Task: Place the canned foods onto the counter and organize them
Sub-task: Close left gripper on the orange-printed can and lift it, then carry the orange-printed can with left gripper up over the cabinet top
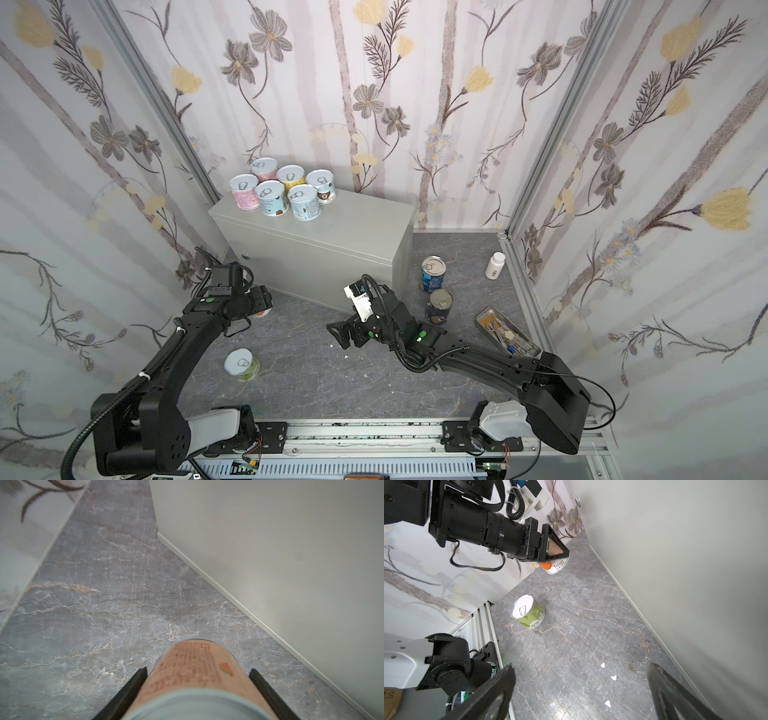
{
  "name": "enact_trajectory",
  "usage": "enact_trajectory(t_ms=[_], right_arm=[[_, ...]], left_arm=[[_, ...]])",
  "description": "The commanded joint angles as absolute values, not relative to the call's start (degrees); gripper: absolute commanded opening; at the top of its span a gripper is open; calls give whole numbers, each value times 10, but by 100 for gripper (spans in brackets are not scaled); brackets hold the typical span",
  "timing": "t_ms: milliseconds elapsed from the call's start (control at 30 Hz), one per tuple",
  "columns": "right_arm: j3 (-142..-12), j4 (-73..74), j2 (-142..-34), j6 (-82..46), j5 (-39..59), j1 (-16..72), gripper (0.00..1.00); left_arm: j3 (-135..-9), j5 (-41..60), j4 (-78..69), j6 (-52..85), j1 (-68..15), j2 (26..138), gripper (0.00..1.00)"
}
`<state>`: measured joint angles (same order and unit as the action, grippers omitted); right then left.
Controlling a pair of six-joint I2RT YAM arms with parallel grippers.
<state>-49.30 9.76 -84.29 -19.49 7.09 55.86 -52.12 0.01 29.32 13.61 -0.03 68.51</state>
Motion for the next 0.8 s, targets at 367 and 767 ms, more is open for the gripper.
enact_trajectory(t_ms=[367,767], right_arm=[[-553,-55,-715,-158,0,548,100],[-598,-150,-652,-148,-51,524,100]], left_arm=[[-625,-30,417,102,-143,595,49],[-784,-123,501,103,-326,639,48]])
